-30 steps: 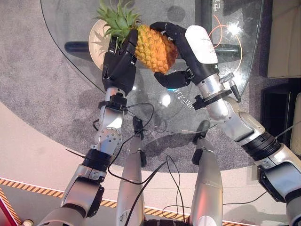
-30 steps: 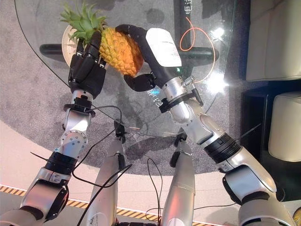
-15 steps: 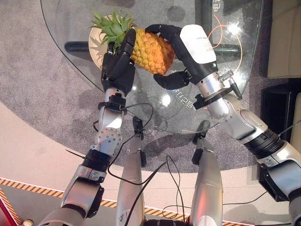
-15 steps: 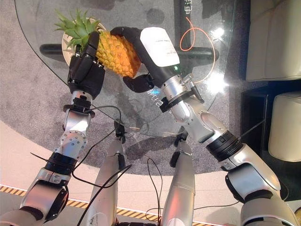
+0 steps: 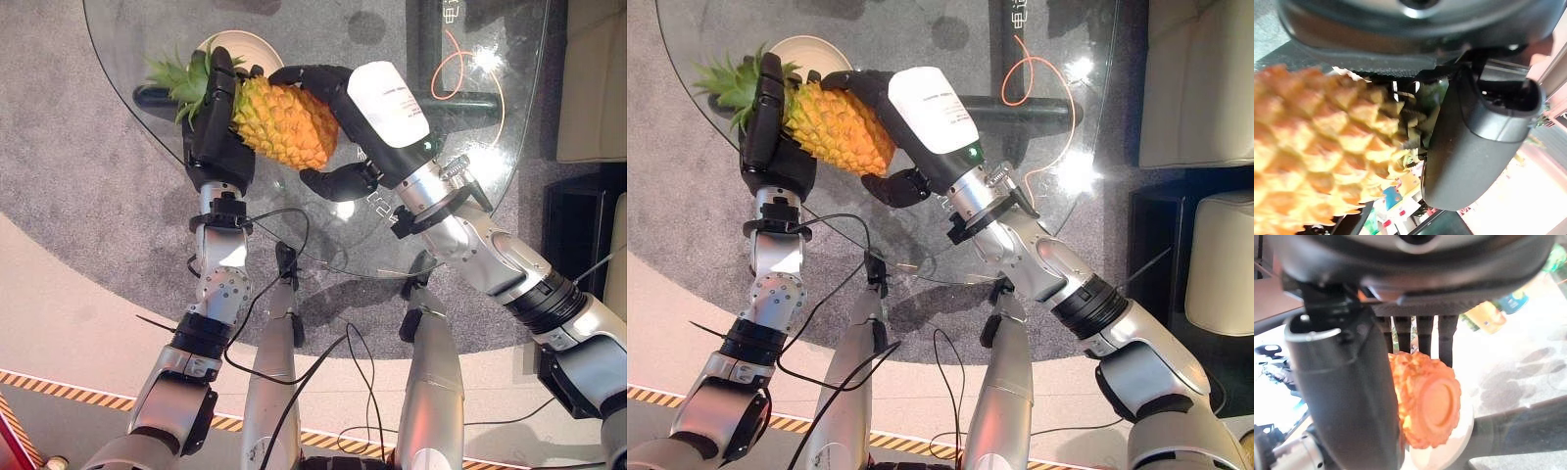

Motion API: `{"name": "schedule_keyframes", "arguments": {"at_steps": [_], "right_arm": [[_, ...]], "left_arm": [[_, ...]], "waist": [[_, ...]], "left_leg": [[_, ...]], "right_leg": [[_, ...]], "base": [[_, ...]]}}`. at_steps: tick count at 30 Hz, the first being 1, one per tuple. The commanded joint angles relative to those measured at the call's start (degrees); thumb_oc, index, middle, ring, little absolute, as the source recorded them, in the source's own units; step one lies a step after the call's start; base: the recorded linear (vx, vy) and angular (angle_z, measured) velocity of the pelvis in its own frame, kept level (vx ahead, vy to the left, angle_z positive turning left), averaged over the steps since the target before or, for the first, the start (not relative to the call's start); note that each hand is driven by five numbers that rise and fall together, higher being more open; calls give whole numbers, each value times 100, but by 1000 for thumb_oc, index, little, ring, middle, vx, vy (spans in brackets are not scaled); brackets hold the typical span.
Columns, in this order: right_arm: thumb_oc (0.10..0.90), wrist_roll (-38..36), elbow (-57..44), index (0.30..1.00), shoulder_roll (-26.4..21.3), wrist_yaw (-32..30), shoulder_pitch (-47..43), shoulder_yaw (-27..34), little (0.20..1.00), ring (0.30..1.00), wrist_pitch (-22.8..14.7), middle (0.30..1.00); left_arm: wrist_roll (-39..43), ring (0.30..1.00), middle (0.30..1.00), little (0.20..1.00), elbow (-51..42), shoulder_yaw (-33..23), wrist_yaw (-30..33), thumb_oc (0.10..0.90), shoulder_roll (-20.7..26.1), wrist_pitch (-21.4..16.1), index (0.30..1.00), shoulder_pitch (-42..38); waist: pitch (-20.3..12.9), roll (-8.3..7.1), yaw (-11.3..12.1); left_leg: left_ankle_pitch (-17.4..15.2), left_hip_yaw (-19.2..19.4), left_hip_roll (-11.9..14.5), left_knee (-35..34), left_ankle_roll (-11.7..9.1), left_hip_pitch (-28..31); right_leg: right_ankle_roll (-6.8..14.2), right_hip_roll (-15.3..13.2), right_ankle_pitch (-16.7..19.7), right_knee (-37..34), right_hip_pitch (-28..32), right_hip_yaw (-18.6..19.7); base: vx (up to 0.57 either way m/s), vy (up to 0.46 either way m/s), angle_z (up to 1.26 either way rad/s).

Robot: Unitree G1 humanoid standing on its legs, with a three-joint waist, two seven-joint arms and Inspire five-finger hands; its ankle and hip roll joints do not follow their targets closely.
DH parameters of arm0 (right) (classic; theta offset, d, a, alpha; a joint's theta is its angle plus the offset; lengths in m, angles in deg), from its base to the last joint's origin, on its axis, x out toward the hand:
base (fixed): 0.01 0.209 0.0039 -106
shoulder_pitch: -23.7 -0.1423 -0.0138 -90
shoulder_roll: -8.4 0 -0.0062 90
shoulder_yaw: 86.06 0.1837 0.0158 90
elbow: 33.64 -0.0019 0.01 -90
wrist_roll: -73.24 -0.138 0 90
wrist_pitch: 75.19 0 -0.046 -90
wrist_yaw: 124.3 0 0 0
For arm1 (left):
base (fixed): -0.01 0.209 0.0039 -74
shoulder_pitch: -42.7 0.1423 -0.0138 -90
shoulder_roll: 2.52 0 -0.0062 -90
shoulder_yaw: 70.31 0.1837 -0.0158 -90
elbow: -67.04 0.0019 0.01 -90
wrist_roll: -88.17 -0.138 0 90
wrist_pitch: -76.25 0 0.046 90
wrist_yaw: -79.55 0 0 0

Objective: Pick up the fruit to the plate

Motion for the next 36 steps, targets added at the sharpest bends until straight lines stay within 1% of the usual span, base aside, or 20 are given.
{"name": "schedule_keyframes", "arguments": {"at_steps": [1, 9, 13, 16, 17, 18, 19, 20, 30, 36], "right_arm": [[100, -63, -741, 300, 81, -78, -675, 66, 200, 300, -397, 300], [100, -55, -700, 300, 121, -112, -641, 119, 200, 300, -381, 300], [100, -58, -649, 300, 129, -124, -636, 159, 200, 300, -395, 300], [100, -51, -660, 300, 166, -151, -621, 200, 200, 300, -323, 300], [240, -92, -644, 420, 167, -174, -602, 234, 340, 420, -331, 420], [331, -115, -637, 498, 166, -188, -598, 243, 431, 498, -334, 498], [487, -126, -631, 632, 179, -210, -596, 258, 587, 632, -324, 632], [800, -132, -631, 900, 197, -243, -578, 286, 900, 900, -299, 900], [800, -122, -559, 900, 296, -407, -451, 514, 900, 900, -339, 900], [800, -80, -504, 900, 352, -434, -411, 614, 900, 900, -364, 900]], "left_arm": [[-473, 300, 300, 200, -1129, -239, -424, 100, 111, -762, 300, -668], [-815, 300, 300, 200, -1084, -321, -259, 100, 62, -980, 300, -692], [-927, 300, 300, 200, -1092, -368, -143, 100, 80, -1002, 300, -699], [-1056, 300, 300, 200, -1088, -383, -59, 100, 76, -1044, 300, -702], [-1068, 300, 300, 200, -1085, -398, -50, 100, 85, -1053, 300, -706], [-1072, 300, 300, 200, -1085, -401, -44, 100, 88, -1058, 300, -709], [-1092, 300, 300, 200, -1077, -406, -34, 100, 82, -1070, 300, -718], [-1137, 300, 300, 200, -1071, -417, -24, 100, 68, -1085, 300, -717], [-1347, 300, 300, 200, -979, -538, 210, 100, 40, -1242, 300, -759], [-1583, 300, 300, 200, -941, -647, 569, 100, -11, -1475, 300, -784]], "waist": [[-142, -85, 90], [-142, -87, 81], [-142, -85, 88], [-142, -77, 94], [-142, -75, 91], [-142, -74, 90], [-142, -75, 89], [-142, -77, 88], [-142, -73, 64], [-142, -69, 64]], "left_leg": [[-333, -332, -12, 502, -143, -267], [-337, -328, -17, 508, -152, -271], [-334, -327, -19, 489, -156, -250], [-327, -324, -23, 465, -152, -235], [-328, -322, -23, 462, -153, -234], [-329, -322, -22, 463, -154, -236], [-327, -324, -23, 456, -156, -234], [-324, -322, -21, 447, -157, -232], [-315, -293, -1, 410, -163, -192], [-320, -290, -11, 420, -167, -190]], "right_leg": [[292, -51, 446, -757, 330, -93], [285, -42, 434, -753, 322, -79], [285, -37, 430, -758, 338, -84], [283, -38, 429, -769, 352, -88], [282, -37, 427, -774, 354, -88], [283, -37, 427, -773, 352, -86], [283, -36, 426, -777, 352, -85], [283, -35, 424, -779, 352, -85], [286, -30, 413, -785, 378, -79], [289, -43, 400, -763, 375, -79]], "base": [[0, 0, 0], [0, 0, 0], [0, 0, 0], [0, 0, 0], [0, 0, 0], [0, 0, 0], [0, 0, 0], [0, 0, 0], [0, 0, 0], [0, 0, 0]]}}
